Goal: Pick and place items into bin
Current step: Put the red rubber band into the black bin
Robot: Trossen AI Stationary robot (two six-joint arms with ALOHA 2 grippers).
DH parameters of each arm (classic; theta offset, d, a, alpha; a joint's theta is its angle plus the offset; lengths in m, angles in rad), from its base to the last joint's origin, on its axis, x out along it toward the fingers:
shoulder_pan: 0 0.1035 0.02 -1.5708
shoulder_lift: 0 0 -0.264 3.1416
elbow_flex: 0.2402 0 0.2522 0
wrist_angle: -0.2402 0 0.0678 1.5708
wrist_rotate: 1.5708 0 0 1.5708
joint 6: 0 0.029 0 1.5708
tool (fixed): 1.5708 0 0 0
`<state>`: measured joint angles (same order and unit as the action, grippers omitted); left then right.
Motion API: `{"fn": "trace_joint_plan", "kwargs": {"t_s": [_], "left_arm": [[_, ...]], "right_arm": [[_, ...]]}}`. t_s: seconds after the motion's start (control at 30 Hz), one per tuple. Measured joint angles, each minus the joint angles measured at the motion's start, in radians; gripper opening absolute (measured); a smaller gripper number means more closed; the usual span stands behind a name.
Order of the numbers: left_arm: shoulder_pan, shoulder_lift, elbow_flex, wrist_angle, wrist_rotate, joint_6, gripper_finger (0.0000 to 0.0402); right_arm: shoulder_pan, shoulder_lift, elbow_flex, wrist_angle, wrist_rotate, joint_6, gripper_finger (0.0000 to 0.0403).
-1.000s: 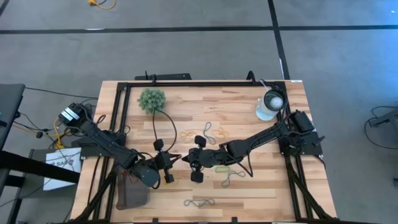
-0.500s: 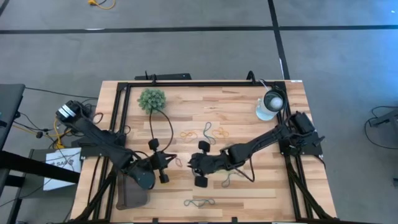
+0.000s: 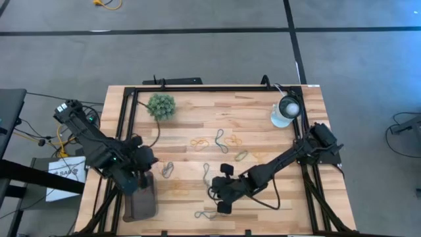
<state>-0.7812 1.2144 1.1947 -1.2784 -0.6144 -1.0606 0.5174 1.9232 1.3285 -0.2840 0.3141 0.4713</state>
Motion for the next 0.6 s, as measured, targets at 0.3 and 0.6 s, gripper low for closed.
{"fn": "trace_joint_plan", "kwargs": {"t_s": [0.3,0.6], "left_arm": [[-0.213,0.003,0.006,-0.071,0.190,-0.161,0.0000],[-0.431,0.085,-0.013,-0.144,0.322,-0.557,0.0000]], "right_arm": [[0.006,0.000,0.000,0.000,0.002,0.001,0.0051],[0.006,0.000,0.000,0.001,0.002,0.032,0.0051]]}}
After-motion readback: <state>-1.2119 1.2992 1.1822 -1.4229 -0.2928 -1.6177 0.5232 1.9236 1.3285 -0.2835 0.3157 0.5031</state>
